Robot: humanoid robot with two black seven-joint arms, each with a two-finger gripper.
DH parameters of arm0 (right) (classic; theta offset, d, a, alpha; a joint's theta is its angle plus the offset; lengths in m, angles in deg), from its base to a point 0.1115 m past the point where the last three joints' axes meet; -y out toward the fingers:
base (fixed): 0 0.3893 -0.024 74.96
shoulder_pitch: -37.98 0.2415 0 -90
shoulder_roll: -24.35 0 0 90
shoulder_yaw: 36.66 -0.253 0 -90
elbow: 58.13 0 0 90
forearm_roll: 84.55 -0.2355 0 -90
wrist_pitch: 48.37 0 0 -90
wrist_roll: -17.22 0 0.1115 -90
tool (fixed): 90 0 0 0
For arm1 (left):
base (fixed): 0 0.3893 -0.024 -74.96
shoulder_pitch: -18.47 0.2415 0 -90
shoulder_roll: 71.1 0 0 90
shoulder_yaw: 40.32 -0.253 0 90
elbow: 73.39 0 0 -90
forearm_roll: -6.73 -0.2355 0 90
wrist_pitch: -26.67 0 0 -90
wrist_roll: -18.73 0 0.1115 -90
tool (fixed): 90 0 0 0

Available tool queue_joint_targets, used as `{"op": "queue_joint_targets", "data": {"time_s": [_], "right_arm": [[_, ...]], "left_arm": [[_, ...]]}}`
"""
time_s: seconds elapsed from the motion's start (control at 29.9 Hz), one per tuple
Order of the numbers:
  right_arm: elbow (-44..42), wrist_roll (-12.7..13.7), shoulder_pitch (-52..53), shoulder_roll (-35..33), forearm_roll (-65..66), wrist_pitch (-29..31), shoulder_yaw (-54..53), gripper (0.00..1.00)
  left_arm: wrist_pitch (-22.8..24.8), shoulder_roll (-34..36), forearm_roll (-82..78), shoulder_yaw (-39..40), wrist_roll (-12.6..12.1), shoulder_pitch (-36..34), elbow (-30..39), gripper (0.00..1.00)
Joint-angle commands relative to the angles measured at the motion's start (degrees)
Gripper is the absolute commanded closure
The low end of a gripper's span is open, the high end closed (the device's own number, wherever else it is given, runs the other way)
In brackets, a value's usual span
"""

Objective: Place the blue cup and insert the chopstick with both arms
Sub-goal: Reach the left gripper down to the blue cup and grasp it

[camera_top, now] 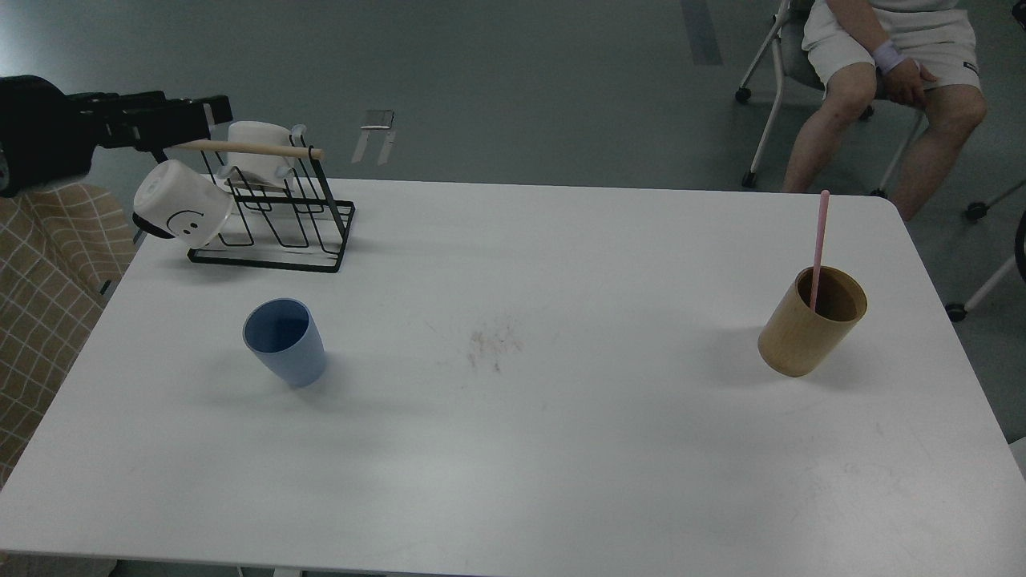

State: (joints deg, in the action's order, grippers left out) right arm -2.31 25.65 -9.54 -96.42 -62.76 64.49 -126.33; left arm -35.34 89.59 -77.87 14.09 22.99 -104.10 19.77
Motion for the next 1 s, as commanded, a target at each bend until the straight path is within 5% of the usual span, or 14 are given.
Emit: {"op": "queue_joint_targets", "data": {"time_s": [0.0, 0.27, 0.37, 0.47, 0.7, 0.97], "right_arm": [[0.08, 0.01, -0.2, -0.51, 0.01, 0.08, -0.68, 0.0], [2.01, 0.01, -0.29, -0.43, 0.01, -0.1, -1.03, 0.0], [2.01, 0.01, -0.55, -0.43, 0.01, -0.18, -1.82, 0.0], [2.1, -0.08, -0.99, -0.08, -0.08, -0.18, -2.34, 0.0], [2.19, -0.08, -2.22, 0.89, -0.08, -0.1, -2.61, 0.0], [2.1, -0.08, -2.31, 0.8, -0.08, 0.08, -3.14, 0.0]], "left_arm": [[0.01, -3.71, -6.79, -4.74, 1.27, -0.12, 1.49, 0.2], [0.01, -5.74, -22.18, -12.66, 1.45, -0.56, 3.69, 0.21], [0.01, -5.82, -22.9, -15.3, 1.54, 0.31, 4.04, 0.34], [0.01, -5.57, -22.9, -18.55, 1.54, 0.05, 4.57, 0.34], [0.01, -5.38, -22.72, -20.58, 2.85, 0.84, 5.62, 0.34], [0.01, -6.18, -22.98, -20.93, 3.03, 3.48, 5.1, 0.49]]}}
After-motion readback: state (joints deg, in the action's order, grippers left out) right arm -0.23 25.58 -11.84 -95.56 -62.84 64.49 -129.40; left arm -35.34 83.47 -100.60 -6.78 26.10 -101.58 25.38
